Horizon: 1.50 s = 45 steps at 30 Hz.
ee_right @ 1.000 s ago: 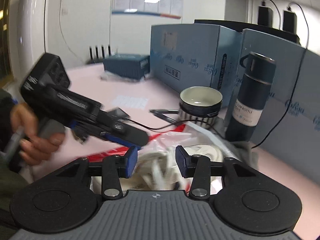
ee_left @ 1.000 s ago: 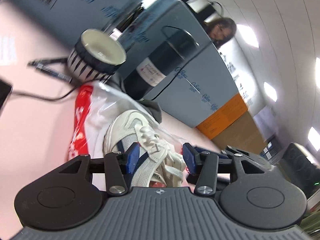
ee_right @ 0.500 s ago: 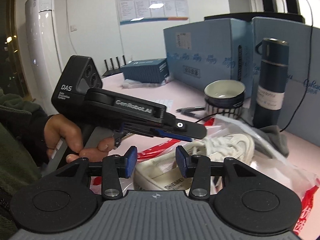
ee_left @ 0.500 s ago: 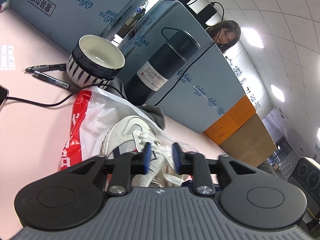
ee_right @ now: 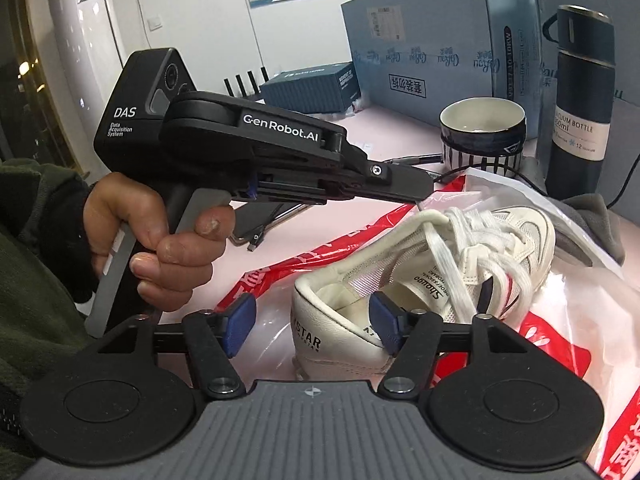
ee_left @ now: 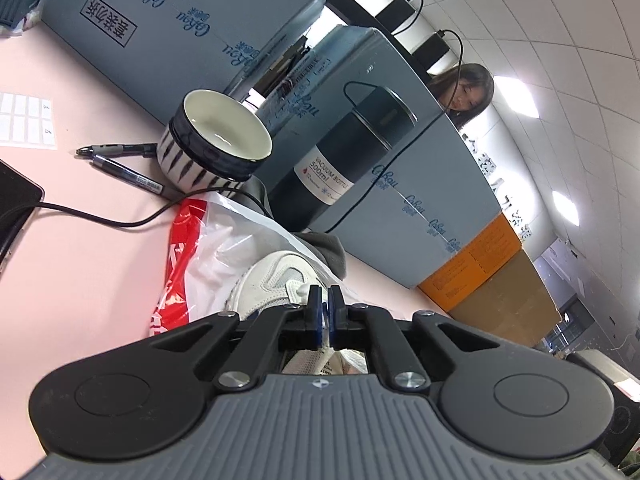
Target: Lace up shoes with both hands
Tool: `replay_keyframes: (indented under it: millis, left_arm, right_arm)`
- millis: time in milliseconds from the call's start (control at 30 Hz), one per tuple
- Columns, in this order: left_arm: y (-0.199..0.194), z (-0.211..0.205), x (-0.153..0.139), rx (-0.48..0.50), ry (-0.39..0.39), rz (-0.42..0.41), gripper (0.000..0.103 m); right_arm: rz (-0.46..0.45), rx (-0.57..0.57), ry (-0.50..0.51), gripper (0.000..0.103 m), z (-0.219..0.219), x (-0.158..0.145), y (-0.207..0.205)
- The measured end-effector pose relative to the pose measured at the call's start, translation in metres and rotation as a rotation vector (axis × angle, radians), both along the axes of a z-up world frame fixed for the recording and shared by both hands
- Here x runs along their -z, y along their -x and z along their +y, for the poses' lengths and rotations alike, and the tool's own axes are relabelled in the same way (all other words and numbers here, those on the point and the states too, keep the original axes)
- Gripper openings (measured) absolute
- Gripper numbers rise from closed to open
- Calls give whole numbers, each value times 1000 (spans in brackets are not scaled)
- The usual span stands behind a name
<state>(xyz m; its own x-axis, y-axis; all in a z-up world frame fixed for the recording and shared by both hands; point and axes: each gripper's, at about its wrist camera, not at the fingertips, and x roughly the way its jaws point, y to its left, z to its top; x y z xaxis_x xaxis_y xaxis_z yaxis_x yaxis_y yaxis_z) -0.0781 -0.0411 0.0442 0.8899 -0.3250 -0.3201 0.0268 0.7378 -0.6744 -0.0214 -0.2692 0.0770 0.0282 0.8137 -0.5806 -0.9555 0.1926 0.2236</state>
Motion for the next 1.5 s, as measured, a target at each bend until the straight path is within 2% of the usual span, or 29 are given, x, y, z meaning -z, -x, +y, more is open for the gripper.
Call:
replay_keyframes:
  millis: [300,767,967,1300,1500]
  left_arm:
    - [6,14,-4,-74,-3,-11,2]
    - [29,60,-12,-273,-1,-35,2]
    - [37,73,-12,-328,-13,-25,2]
    - [48,88,-6,-419,-34,53,3]
    - [61,97,-4,-468,-56,117,3]
  right_arm:
    - [10,28,19,65,1,3,2]
    - [13,46,30,66,0,1,3]
    - [15,50,31,66,0,0,2]
    - [8,73,41,66,0,-1,4]
    - [-4,101,63,70,4,-2,8]
